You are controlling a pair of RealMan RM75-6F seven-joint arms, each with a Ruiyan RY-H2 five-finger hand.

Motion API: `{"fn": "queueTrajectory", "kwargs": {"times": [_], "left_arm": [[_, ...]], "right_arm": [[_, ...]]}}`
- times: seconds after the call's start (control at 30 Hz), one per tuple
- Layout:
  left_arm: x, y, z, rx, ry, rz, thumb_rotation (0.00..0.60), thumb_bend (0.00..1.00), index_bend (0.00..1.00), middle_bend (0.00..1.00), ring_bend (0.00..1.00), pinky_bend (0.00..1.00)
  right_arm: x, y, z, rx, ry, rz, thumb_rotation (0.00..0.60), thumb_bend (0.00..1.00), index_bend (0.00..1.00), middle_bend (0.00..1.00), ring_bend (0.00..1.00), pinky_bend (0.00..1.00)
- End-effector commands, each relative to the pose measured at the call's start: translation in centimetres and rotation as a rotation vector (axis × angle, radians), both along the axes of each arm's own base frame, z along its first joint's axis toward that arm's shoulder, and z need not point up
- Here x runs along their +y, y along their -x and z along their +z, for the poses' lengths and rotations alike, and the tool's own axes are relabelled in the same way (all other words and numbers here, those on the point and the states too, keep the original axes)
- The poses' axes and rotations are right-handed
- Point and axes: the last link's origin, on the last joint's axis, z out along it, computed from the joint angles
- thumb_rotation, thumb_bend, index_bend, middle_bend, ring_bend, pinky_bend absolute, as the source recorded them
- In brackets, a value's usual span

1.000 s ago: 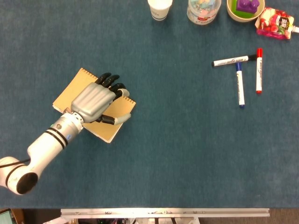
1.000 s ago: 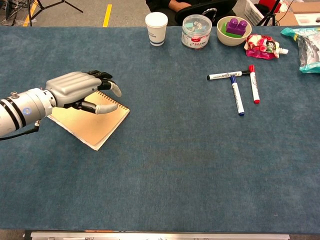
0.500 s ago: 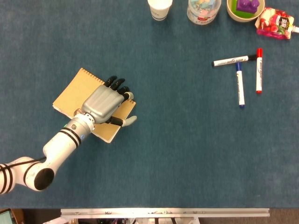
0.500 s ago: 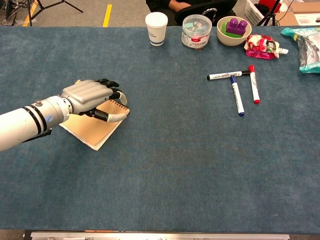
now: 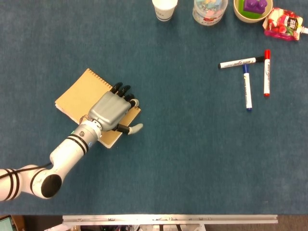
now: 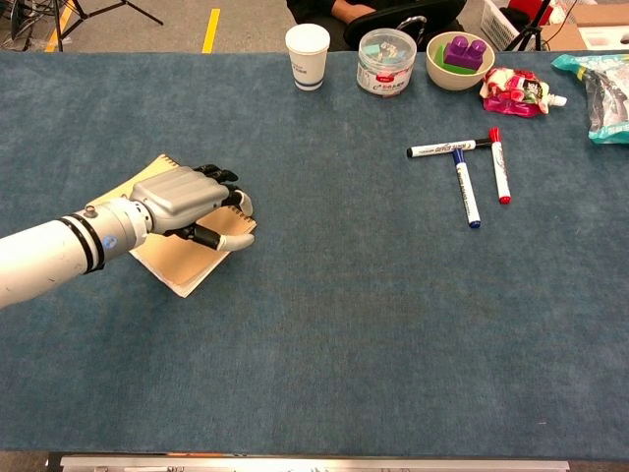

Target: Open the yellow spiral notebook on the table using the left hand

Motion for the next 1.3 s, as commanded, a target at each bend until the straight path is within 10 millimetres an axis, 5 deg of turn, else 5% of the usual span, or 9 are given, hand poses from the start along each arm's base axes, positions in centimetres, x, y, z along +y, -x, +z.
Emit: {"fn": "queueTrajectory", "kwargs": {"times": [0.03, 1.1, 1.17, 1.23, 1.3], "left_arm": [[-0.8, 0.0, 0.3, 0.013, 0.012, -0.019, 0.0, 0.23, 0.23, 0.21, 0.0, 0.0], [-7.4, 3.0, 6.3, 0.038, 0.082, -0.054, 0.002, 0.23, 0.21, 0.2, 0.0, 0.0], [-7.6, 3.1, 7.2, 0.006, 0.062, -0.06, 0.07, 0.23, 0.19, 0.19, 0.0, 0.0], [-7.5, 3.2, 8.2, -0.034, 0.038, -0.063, 0.314, 0.23, 0.17, 0.17, 0.0, 0.0], [-7.3, 3.6, 9.1, -0.05, 0.014, -0.071, 0.497, 0.23, 0.16, 0.17, 0.0, 0.0]], "right_arm": [[0.0, 0.0, 0.0, -0.001, 0.001, 0.001, 0.6, 0.39, 0.36, 0.32, 0.23, 0.29], [0.2, -1.1, -0.2, -0.013, -0.005, 0.044, 0.6, 0.39, 0.36, 0.32, 0.24, 0.29], [0.2, -1.1, -0.2, -0.012, -0.004, 0.045, 0.6, 0.39, 0.36, 0.32, 0.23, 0.29], [0.2, -1.1, -0.1, -0.012, -0.003, 0.044, 0.6, 0.39, 0.36, 0.32, 0.23, 0.29], [0.2, -1.1, -0.1, -0.012, -0.004, 0.044, 0.6, 0.39, 0.36, 0.32, 0.24, 0.29]]}}
